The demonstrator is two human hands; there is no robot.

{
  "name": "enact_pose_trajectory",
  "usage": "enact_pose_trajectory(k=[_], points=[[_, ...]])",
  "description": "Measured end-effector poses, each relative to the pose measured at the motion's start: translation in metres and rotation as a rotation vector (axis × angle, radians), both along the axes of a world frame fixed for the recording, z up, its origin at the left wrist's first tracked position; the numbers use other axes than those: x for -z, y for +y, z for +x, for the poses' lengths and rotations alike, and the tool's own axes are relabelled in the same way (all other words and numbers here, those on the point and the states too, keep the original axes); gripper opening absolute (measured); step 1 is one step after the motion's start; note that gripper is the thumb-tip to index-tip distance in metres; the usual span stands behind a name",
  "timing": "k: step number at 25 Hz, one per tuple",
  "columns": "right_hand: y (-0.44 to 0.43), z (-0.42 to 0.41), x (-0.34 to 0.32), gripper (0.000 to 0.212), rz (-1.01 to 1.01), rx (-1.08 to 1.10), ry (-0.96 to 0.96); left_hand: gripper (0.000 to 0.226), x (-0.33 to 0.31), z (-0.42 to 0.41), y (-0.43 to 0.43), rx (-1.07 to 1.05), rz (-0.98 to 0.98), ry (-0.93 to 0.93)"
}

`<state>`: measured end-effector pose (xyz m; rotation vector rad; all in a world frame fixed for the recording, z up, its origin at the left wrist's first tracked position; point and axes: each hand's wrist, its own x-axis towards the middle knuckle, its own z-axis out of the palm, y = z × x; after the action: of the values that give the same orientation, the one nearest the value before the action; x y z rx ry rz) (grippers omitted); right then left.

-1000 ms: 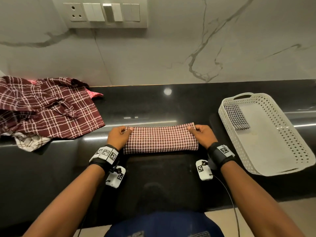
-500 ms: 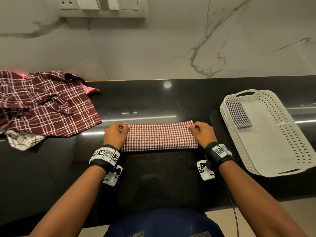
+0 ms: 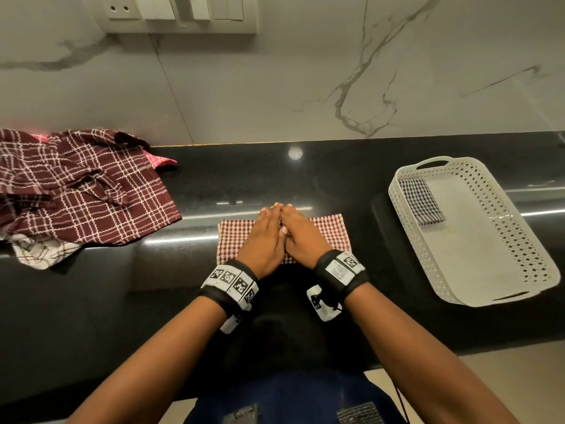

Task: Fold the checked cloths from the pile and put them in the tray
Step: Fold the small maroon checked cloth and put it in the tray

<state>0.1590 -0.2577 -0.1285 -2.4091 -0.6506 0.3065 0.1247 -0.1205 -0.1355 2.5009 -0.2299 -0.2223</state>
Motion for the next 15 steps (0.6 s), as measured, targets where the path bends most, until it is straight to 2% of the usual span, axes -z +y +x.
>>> enact_pose_trajectory(k=[2, 4, 5, 11, 15], points=[[0.013, -0.003, 0.016, 0.067, -0.199, -0.053, 0.101, 0.062, 0.02, 0.001, 0.004, -0.004, 0.173, 0.13], [0.008, -0.01, 0.038, 0.076, -0.421, -0.073, 0.101, 0.066, 0.039, -0.007, 0.016, 0.023, 0.336, 0.203], [0.004, -0.012, 0.045, 0.079, -0.478, -0.076, 0.107, 0.069, 0.045, -0.009, 0.022, 0.03, 0.356, 0.226], [-0.037, -0.007, 0.055, 0.108, -0.555, 0.037, 0.108, 0.089, 0.048, -0.013, 0.041, -0.122, 0.42, 0.254], [-0.08, -0.01, 0.051, 0.108, -0.578, 0.14, 0.12, 0.092, 0.041, -0.019, 0.048, -0.231, 0.393, 0.275]])
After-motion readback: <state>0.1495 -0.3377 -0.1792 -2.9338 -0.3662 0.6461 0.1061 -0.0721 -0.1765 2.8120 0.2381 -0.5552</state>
